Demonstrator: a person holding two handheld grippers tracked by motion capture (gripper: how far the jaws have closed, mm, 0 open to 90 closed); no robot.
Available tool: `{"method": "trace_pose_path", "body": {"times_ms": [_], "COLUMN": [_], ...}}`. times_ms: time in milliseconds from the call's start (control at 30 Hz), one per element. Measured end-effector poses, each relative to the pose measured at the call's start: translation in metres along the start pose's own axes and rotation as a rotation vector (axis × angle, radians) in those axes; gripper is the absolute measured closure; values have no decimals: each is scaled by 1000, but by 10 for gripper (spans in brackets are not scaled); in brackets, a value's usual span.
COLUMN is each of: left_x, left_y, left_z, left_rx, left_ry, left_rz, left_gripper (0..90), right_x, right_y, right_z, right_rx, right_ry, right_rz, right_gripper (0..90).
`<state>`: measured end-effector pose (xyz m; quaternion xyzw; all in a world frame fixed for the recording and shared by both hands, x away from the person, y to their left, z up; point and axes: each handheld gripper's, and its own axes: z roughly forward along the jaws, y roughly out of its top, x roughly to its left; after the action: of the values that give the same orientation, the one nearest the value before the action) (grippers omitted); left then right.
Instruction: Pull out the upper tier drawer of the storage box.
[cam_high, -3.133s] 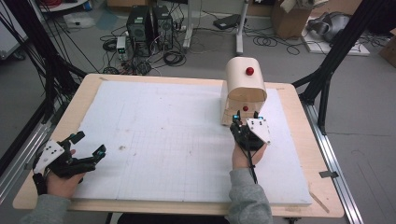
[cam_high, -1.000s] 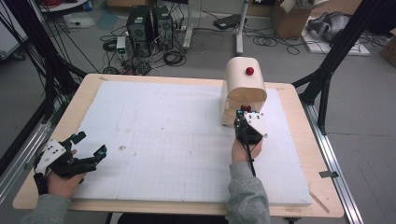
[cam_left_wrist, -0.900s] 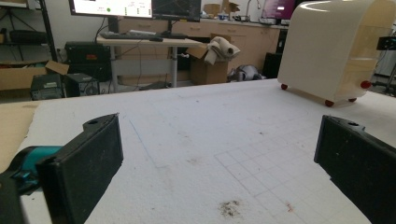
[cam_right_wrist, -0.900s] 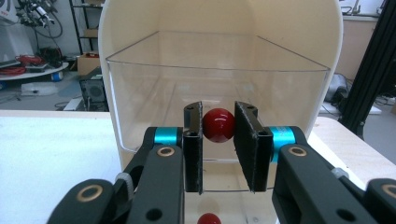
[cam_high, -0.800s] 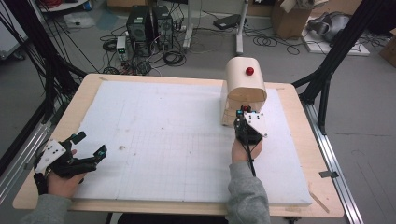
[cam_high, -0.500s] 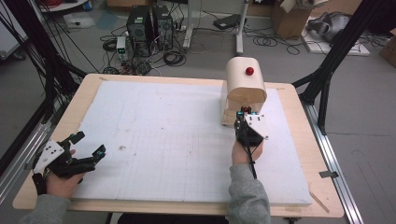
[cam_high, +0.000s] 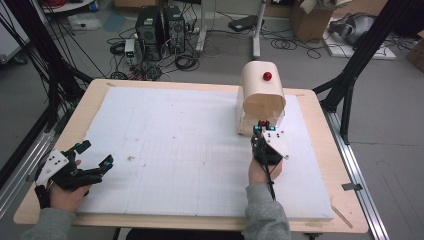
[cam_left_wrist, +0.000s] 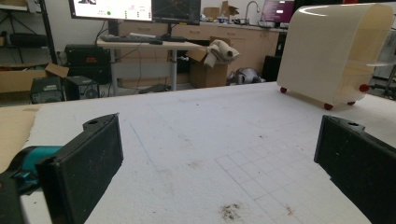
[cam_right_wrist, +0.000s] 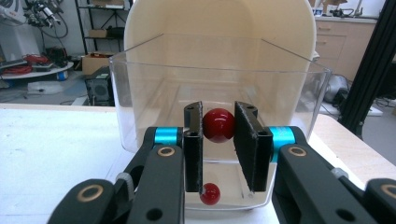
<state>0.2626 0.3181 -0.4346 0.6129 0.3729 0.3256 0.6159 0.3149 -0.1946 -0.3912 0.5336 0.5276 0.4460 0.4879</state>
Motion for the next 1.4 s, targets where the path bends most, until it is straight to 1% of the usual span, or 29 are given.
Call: {"method": "trace_pose_path", "body": {"times_ms": [200,233,433,500,533,567,633,667,733,800,833,900,933,967,1033,1067,1100,1133,1233,1333,1367,1400], "left_x": [0,0,0,0,0,0,0,0,-1,-1,-1,-2,-2,-2,-2,-2,-2,-2,-3,-3,-3,-3], "left_y": [0,0,0,0,0,0,0,0,0,1,1,1,1,1,1,2,2,3,3,3,2,2], "left_z": [0,0,0,0,0,0,0,0,0,0,0,0,0,0,0,-1,-1,-1,-1,-1,-1,-1], "left_rx": [-4,-4,-1,-1,-2,-1,-2,-3,-2,-8,-10,-12,-12,-12,-12,-18,-21,-28,-25,-23,-23,-23], "left_ry": [1,0,1,-1,-1,-2,-1,-2,-2,-3,-4,-6,-6,-7,-2,3,3,4,0,0,-1,-1], "left_rz": [-2,-4,0,0,-1,-2,-3,-3,-5,-14,-15,-14,-14,-17,-11,-12,-10,-12,-6,-7,-8,-8], "left_gripper": [17,17,17,17,17,17,17,17,17,17,17,17,17,17,17,17,17,17,17,17,17,17], "right_x": [0,-1,-1,-1,-2,-1,-1,0,0,0,-1,-2,-3,-4,-4,-3,-2,-1,0,0,-2,-2], "right_y": [-3,-3,-3,-3,-3,-2,-1,-1,0,0,1,2,2,3,3,4,5,6,7,7,8,8], "right_z": [-5,-6,-6,-6,-7,-7,-9,-10,-12,-13,-12,-10,-9,-8,-7,-9,-10,-11,-12,-13,-14,-14], "right_rx": [1,2,2,5,6,4,5,4,23,31,41,66,74,82,91,79,65,59,48,41,37,37], "right_ry": [2,8,6,13,13,26,35,40,58,74,93,107,116,122,159,167,177,182,197,206,233,231], "right_rz": [5,5,7,15,18,24,20,34,52,50,58,63,66,73,79,77,63,56,37,38,28,18], "right_gripper": [734,734,732,716,682,636,578,529,432,334,263,115,74,13,0,0,0,0,0,0,0,0]}}
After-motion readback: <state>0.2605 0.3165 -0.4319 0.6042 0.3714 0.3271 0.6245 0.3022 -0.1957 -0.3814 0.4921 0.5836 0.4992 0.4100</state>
